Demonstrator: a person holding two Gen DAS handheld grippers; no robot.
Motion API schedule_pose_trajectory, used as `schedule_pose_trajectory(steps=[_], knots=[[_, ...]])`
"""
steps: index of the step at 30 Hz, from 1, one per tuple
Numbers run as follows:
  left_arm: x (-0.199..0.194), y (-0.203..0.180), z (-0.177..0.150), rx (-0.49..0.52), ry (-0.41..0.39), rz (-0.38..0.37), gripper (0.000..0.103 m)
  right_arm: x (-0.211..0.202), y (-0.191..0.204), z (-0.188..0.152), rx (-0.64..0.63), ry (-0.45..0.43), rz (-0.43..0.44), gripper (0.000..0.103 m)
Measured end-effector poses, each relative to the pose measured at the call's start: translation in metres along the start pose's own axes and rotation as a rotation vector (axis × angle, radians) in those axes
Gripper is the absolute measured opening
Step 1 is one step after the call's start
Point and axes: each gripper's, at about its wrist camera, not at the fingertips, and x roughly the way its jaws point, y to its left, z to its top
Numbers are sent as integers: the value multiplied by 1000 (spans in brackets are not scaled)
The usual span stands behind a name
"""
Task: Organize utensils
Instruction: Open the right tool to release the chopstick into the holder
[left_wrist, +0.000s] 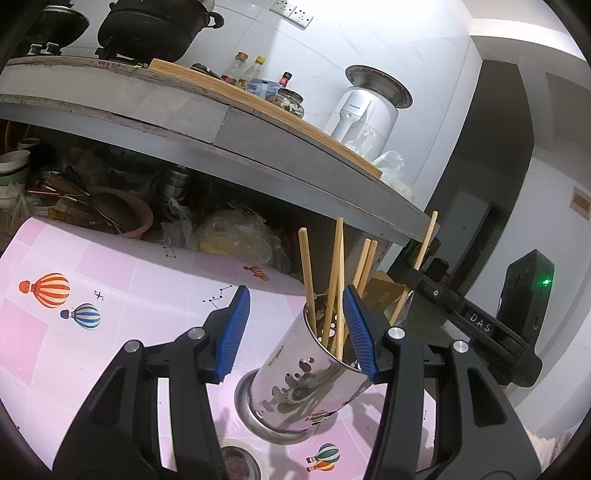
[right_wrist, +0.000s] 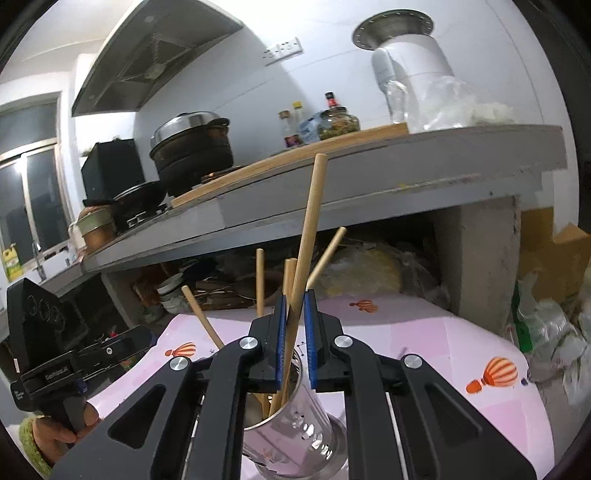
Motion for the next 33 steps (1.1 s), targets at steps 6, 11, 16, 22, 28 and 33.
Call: schedule_pose_trajectory(steps=[6,11,16,22,28,33], knots=[[-1,-1,0,5,-3,0,50,-2,-1,-10,24,13,-29,13],[-1,-2,1,5,-2,-1,51,5,5,-15,-13,51,-31,13],[-2,-3,0,5,-3,-3,51,13,8,-17,-23,88,-22,13],[-2,-4,0,7,0,-5,51,-2,4,-4,-12,64,4,33],[-2,-5,1,13,5,-9,51,-7,-12,38,63,41,123,52],[-3,-6,2,15,4,-6,55,37,-48,81,283,195,222,56]])
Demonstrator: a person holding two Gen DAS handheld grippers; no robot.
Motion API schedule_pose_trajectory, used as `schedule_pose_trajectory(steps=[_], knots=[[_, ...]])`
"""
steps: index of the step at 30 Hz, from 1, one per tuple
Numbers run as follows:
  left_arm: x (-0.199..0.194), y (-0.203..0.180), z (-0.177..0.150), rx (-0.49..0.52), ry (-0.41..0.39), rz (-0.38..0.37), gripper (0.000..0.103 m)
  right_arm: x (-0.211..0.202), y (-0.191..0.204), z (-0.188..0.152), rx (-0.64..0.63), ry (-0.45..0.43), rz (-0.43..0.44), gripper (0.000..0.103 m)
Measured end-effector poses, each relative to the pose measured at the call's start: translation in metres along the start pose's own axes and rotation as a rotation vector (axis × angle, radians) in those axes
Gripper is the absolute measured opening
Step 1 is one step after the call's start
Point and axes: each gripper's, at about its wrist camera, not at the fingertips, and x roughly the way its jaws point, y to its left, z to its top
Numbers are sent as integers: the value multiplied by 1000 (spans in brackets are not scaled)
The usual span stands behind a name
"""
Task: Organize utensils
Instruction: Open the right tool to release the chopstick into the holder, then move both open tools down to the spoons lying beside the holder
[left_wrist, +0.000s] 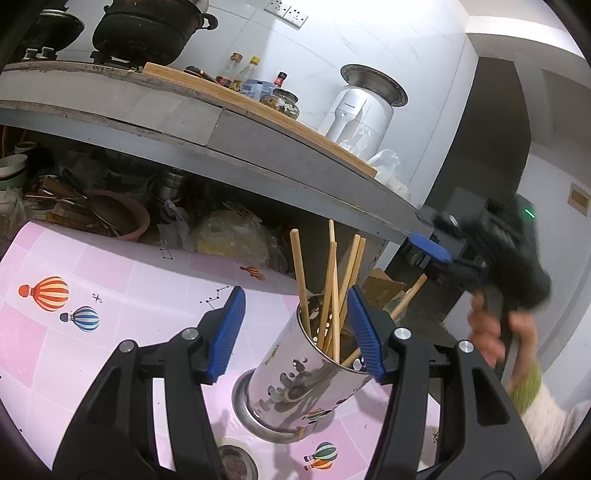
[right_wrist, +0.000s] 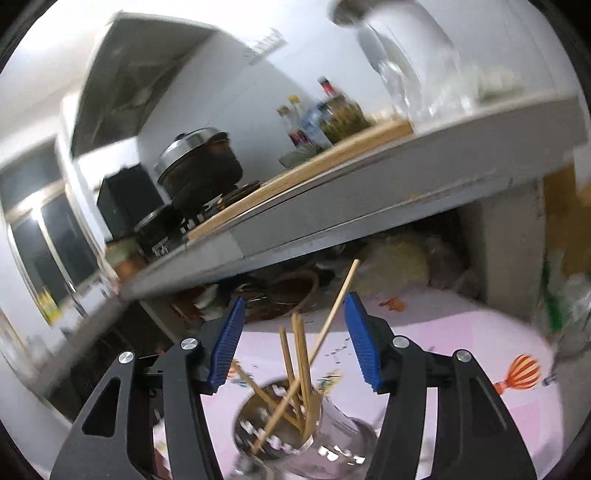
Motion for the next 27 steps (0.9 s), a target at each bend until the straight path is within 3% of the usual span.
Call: schedule_pose_trajectory(steps=[3,6,9,15,21,27], knots=[[0,0,1,2,3,2,55,34,-24,25,155,149,43,56],[2,1,1,-2,16,5,55,67,-43,30,254,283,15,56],[3,0,2,-10,37,11,59,87,-53,29,284,345,5,56],[-7,2,-1,-5,83,48,74,112,-60,28,313,407,-9,47],[-18,5,-6,-4,131,118,84,118,-62,30,316,432,-3,8],[-40,10,-17,9,158,182,87,107,-34,43,203,373,-8,6]])
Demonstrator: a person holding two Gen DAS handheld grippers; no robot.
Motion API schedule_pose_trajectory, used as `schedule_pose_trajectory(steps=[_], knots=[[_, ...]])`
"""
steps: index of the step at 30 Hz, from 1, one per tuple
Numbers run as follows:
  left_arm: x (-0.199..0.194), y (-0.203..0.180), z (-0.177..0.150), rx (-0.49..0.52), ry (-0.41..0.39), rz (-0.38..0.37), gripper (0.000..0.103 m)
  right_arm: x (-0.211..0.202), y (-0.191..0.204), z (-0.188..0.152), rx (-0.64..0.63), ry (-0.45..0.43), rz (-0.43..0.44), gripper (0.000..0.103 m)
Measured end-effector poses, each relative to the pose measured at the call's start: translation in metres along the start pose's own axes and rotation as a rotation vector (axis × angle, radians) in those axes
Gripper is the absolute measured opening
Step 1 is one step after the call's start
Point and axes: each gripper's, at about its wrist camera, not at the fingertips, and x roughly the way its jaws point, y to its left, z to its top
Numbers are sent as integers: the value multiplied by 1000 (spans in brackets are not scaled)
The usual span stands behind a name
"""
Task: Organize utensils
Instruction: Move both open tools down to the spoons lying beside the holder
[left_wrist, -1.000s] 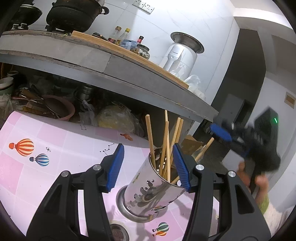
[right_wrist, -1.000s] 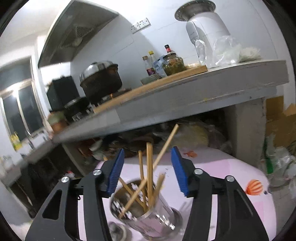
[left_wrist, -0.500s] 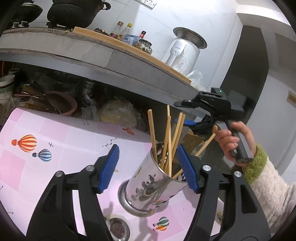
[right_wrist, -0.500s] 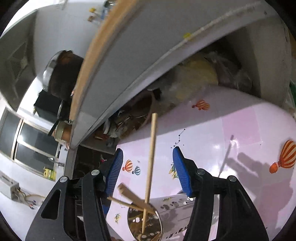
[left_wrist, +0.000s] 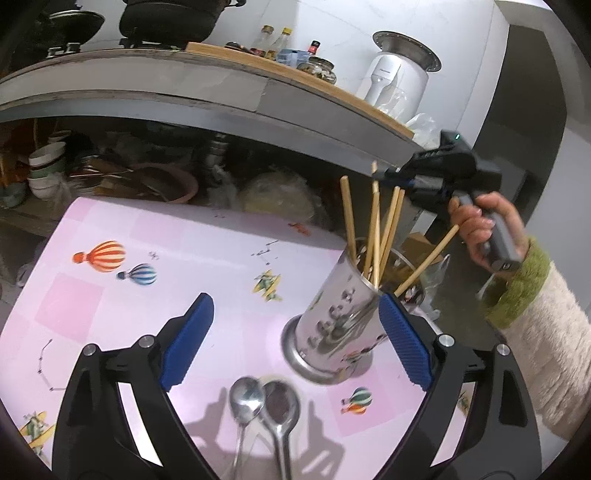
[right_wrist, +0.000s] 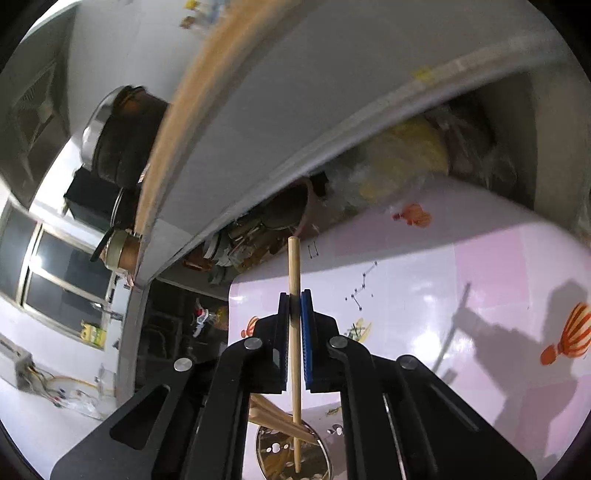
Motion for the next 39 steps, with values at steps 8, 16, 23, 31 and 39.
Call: schedule_pose_trajectory(steps=[8,16,23,31,39], knots=[[-24,17,-20,-9,13,68,87,-19,45,-9,-190,-102,-81,6],[-38,27,-33,2,9,119,87,-32,97,-51,-462,-223,-180,6],[-44,39,-38,-39,7,126,87,-19,117,-92,-597,-235,-244,6],[-51,43,-44,-34,1,131,87,5,109,-123,-622,-183,-314,6],[-60,53,-52,-41,-5,122,87,17,112,-132,-624,-156,-374,6]])
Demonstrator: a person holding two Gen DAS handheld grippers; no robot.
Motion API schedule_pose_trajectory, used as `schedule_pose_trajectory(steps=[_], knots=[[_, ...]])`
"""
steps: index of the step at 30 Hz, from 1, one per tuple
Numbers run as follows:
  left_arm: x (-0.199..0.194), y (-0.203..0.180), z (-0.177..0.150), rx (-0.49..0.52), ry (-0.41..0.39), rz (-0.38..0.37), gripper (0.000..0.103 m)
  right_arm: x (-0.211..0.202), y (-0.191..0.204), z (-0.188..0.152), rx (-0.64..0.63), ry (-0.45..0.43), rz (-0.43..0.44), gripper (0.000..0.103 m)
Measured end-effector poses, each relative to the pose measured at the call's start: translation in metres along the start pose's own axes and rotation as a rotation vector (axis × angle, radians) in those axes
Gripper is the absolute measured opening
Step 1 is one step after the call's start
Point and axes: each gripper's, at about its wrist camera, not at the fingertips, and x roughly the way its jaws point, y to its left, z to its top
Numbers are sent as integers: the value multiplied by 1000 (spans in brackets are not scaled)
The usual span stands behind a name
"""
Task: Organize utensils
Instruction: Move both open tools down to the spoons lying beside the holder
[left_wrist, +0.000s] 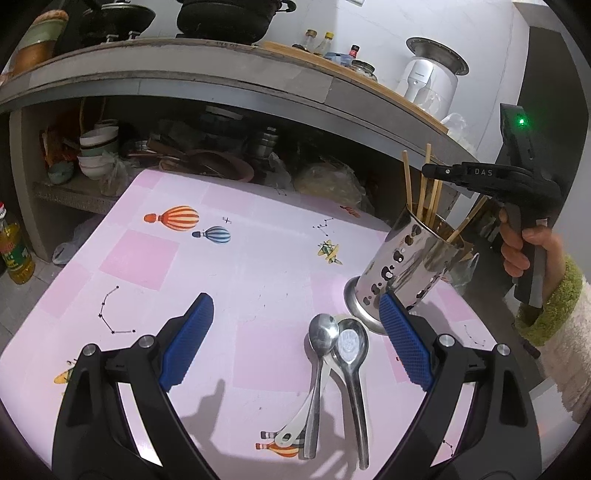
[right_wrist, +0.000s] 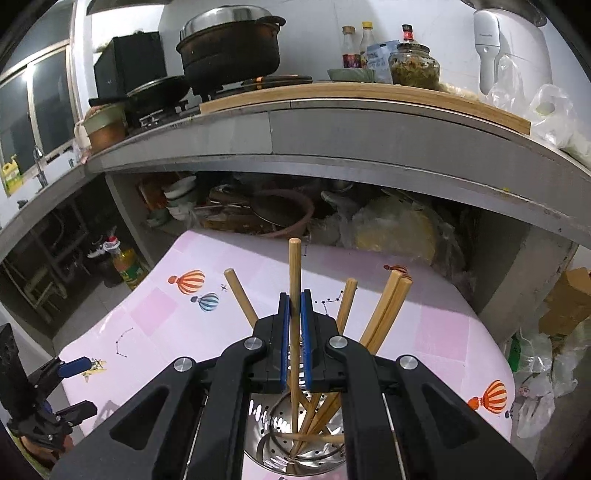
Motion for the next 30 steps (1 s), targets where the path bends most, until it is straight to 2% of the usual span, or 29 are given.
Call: schedule_pose_trajectory(steps=[13,15,16,17,20,25,30], knots=[[-6,20,-13,-6,21,-42,87,5,19,-1,-13,41,-77,8],[-8,21,-16,-3,25,-45,87,0,21,0,-8,36,-87,12],[-9,22,-17,-1,26,-48,87,-3,21,0,-6,31,-93,21],[-10,23,-18,0,28,-51,87,-8,22,1,-4,18,-101,30],[-14,26,-20,9,32,-54,87,-28,22,2,-1,-24,-127,37],[-21,32,-24,17,35,-56,87,-85,13,-5,74,-116,-144,39],[-26,39,-29,26,42,-59,87,-147,19,-37,122,-203,-148,42]])
